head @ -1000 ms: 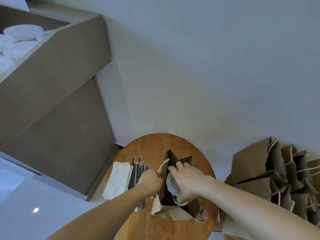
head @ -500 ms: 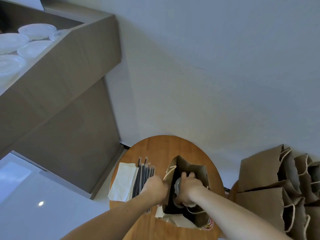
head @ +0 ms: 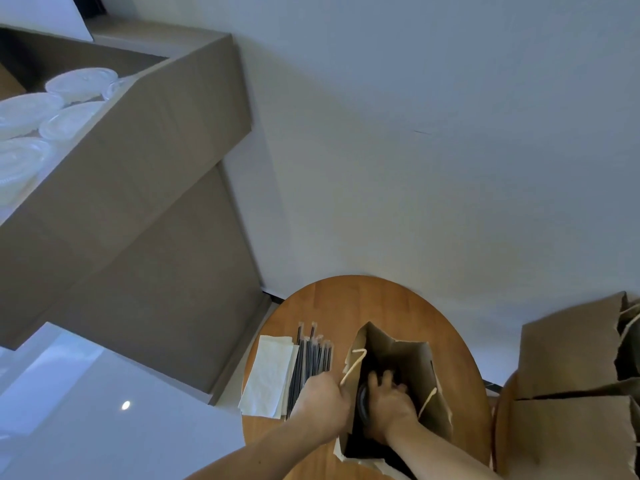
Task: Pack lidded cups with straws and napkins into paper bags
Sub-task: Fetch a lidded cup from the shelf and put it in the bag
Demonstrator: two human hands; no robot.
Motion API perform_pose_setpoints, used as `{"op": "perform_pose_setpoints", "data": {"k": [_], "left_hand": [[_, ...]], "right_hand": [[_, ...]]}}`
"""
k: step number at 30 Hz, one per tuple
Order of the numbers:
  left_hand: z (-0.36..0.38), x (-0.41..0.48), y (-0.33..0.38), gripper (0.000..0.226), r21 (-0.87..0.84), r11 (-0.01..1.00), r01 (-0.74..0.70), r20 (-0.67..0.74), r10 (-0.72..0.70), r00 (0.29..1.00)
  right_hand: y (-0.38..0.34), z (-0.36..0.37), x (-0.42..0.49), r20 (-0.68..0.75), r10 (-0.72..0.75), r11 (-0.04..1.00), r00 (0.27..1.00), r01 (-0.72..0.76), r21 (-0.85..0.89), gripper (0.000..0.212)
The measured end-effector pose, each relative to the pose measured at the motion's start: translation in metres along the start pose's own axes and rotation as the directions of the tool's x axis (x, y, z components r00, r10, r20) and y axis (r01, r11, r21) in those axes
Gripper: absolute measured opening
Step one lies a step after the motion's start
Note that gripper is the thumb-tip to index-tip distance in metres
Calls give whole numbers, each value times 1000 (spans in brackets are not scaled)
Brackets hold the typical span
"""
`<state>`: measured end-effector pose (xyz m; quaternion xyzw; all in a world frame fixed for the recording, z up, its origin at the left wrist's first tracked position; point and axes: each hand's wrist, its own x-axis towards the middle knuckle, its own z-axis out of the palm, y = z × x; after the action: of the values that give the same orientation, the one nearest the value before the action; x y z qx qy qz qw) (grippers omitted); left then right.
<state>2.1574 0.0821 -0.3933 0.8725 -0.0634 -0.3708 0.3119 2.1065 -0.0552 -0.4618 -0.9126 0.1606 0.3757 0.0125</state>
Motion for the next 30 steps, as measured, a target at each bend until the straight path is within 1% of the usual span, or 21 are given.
{"op": "perform_pose_setpoints", "data": {"k": [3, 7, 10, 12, 14, 17, 18, 19, 20, 22, 23, 25, 26, 28, 30], "left_hand": [[-3, -1, -2, 19, -25, 1000, -2, 13, 2, 1000], [-3, -1, -4, 19, -29, 999, -12, 26, 13, 1000], [-2, 0, -4, 12, -17, 1000, -17, 34, 17, 999], [-2, -2, -4, 12, -10, 1000, -17, 33, 18, 999], [-3, -5, -3, 16, -11, 1000, -23, 38, 23, 999], [-7, -6, 2, 18, 4, 1000, -28, 31, 27, 999], [-9, -5, 4, 17, 10, 999, -36, 35, 35, 999], [-11, -5, 6, 15, 10, 999, -48, 49, 48, 998], [-13, -6, 8, 13, 6, 998, -63, 73, 62, 995], [-18, -10, 14, 12, 18, 995, -94, 139, 90, 986], [-20, -12, 16, 13, 35, 994, -106, 164, 99, 982], [-25, -15, 21, 16, 66, 989, -130, 191, 115, 975], [-28, -15, 24, 17, 75, 986, -151, 209, 133, 969], [-36, -15, 29, 18, 90, 974, -208, 290, 174, 941], [-48, -14, 34, 24, 129, 953, -273, 420, 197, 886]], "right_hand": [[-4, 9, -1, -3, 19, 1000, 1000, -19, 11, 82], [-9, 13, -4, -32, -11, 999, 999, 10, -32, 72], [-12, 9, -9, -33, -16, 998, 999, 14, -67, 73], [-11, 6, -13, -37, -19, 997, 999, 16, -74, 74], [-10, -1, -16, -3, -11, 999, 1000, 11, -41, 79], [-10, -21, -27, 81, 6, 998, 997, -10, 54, 87], [-10, -33, -34, 103, -2, 998, 995, -5, 66, 84], [-9, -45, -42, 115, -30, 997, 993, 22, 68, 74], [-6, -58, -52, 118, -74, 995, 990, 65, 73, 58], [4, -82, -74, 85, -149, 986, 985, 142, 85, 18], [12, -93, -85, 56, -182, 980, 982, 176, 91, 4], [29, -115, -106, -3, -202, 973, 979, 201, 112, 22], [38, -125, -113, -28, -199, 970, 980, 201, 133, 26], [52, -143, -122, -104, -189, 965, 976, 204, 167, 26], [59, -158, -124, -211, -159, 960, 964, 201, 196, 25]]}}
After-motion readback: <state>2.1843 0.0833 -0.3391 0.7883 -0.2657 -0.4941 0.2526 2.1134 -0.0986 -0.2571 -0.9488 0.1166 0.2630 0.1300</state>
